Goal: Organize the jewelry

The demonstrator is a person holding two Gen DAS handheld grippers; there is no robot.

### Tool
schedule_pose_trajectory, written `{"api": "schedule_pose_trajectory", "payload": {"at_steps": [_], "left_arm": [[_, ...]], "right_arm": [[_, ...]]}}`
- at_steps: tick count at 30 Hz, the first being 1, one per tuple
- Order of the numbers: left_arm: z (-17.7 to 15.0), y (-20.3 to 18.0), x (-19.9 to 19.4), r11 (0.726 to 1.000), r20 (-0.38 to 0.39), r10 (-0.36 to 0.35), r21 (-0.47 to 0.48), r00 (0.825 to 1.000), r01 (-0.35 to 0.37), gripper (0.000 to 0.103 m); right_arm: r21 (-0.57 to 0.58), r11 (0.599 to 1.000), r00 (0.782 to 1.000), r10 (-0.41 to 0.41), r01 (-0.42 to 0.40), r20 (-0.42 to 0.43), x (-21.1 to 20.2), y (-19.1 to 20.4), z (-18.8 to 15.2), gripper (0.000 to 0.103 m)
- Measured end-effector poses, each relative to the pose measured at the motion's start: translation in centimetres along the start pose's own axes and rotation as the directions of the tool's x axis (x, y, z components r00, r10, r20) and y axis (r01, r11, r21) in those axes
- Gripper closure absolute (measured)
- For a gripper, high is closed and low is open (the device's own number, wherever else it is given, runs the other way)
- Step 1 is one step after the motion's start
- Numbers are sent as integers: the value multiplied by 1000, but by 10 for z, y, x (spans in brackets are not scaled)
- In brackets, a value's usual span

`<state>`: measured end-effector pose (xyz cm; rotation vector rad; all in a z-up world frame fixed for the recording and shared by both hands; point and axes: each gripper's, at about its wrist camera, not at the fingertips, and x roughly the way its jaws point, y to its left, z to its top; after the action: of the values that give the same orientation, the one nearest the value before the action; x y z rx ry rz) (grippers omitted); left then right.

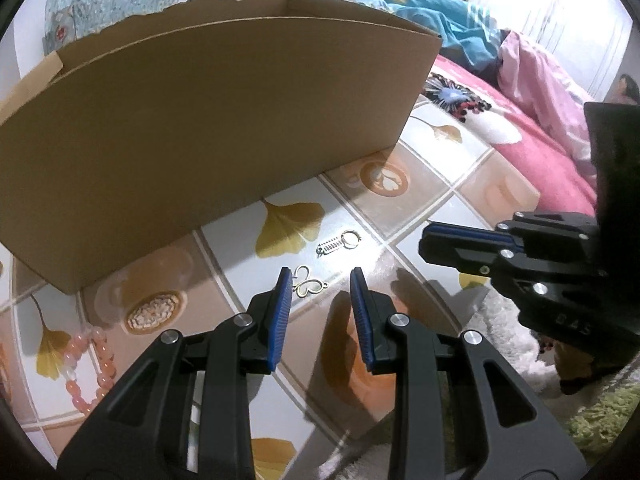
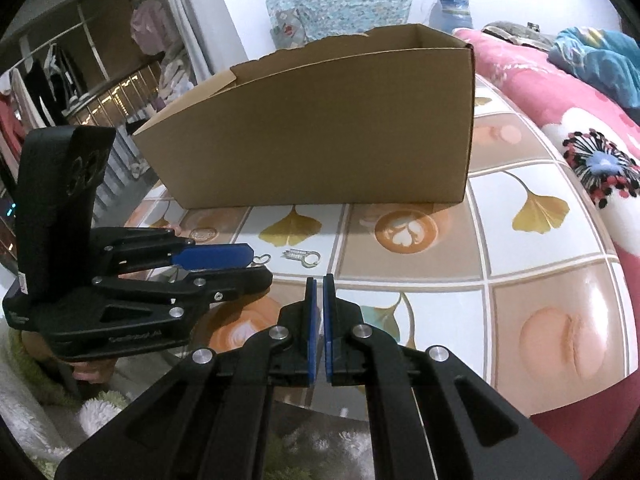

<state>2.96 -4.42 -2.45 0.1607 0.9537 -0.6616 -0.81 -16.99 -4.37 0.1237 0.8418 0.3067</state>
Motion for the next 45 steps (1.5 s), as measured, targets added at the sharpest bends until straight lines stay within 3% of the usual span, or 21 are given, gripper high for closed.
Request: {"api": "schedule_pose_trajectory", "payload": {"at_steps": [6, 11, 15, 18, 31, 38, 45], "left_arm": [[4, -10, 3, 992, -27, 90, 93, 996, -87, 75], [7, -11, 6, 986, -44, 114, 130, 992, -108, 74], [11, -9, 9, 985, -53, 109, 137, 993, -100, 75], [11, -13, 10, 981, -59, 101, 170, 993, -89, 84], [10, -15, 1, 977, -20, 105, 189, 994, -100, 84], [5, -7, -26, 990, 50, 72, 121, 996, -77, 84], [-5, 2, -36, 996, 82, 23, 81, 996, -30, 84]], "right_arm": [[11, 1000, 1000, 14, -15, 8, -1, -3, -4, 100], [19, 999, 1000, 26, -27, 14, 0, -4, -6, 100], [19, 999, 999, 32, -32, 15, 1, -4, -6, 100], [19, 999, 999, 34, -35, 18, 0, -5, -6, 100], [-8, 1000, 999, 9, -9, 44, -10, 1, -4, 100], [-139, 990, 999, -11, 17, 41, -4, 12, 9, 99], [-322, 947, 998, -34, 15, -55, 30, 23, 24, 97]]}}
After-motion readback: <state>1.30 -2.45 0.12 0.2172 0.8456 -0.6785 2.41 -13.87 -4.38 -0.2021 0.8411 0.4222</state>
